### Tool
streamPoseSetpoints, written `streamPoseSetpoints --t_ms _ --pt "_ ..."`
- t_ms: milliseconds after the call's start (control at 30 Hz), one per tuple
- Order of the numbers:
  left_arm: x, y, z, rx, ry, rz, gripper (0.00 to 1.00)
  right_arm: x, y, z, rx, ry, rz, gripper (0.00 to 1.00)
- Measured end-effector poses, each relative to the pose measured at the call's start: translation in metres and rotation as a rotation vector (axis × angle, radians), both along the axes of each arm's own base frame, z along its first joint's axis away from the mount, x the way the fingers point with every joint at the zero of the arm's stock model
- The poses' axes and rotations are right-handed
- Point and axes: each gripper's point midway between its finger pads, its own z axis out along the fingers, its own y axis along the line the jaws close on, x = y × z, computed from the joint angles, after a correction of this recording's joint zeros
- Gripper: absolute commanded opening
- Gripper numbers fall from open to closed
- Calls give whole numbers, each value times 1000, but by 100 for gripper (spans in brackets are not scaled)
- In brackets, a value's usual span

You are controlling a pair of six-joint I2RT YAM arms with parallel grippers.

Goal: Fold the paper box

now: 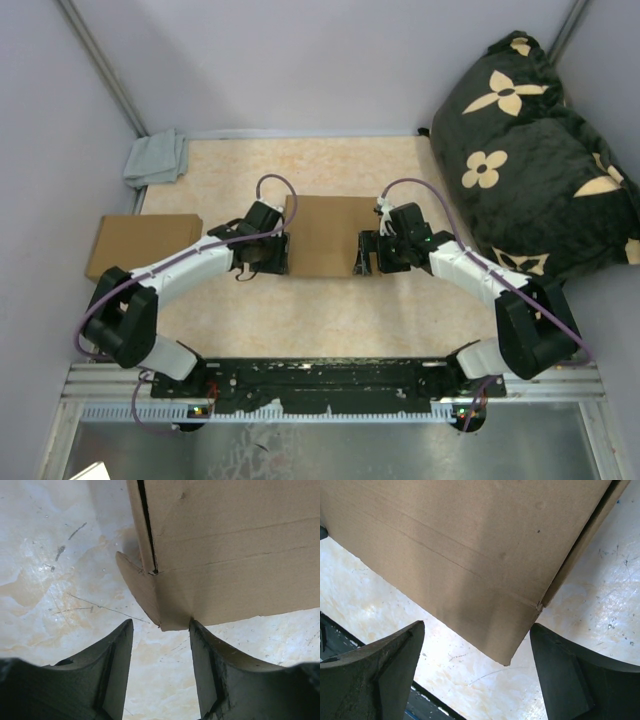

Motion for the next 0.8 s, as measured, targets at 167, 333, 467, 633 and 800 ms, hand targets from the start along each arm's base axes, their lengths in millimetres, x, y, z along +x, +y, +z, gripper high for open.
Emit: streamPoseSetpoints --t_ms 167,333,467,633,800 --pt "6 2 12 -9 -53 10 63 0 0 0 1 -1 0 87" --pt "16 -3 30 -59 -152 5 62 0 0 2 3 -5 0 87" --pt "20 -9 24 -75 -150 -9 60 0 0 2 2 -4 0 87" --pt "15 -9 6 -48 -91 -14 60 -1 -1 4 3 -6 0 87" --pt "14 -8 5 -44 -87 -15 59 -1 -1 6 6 -11 0 87"
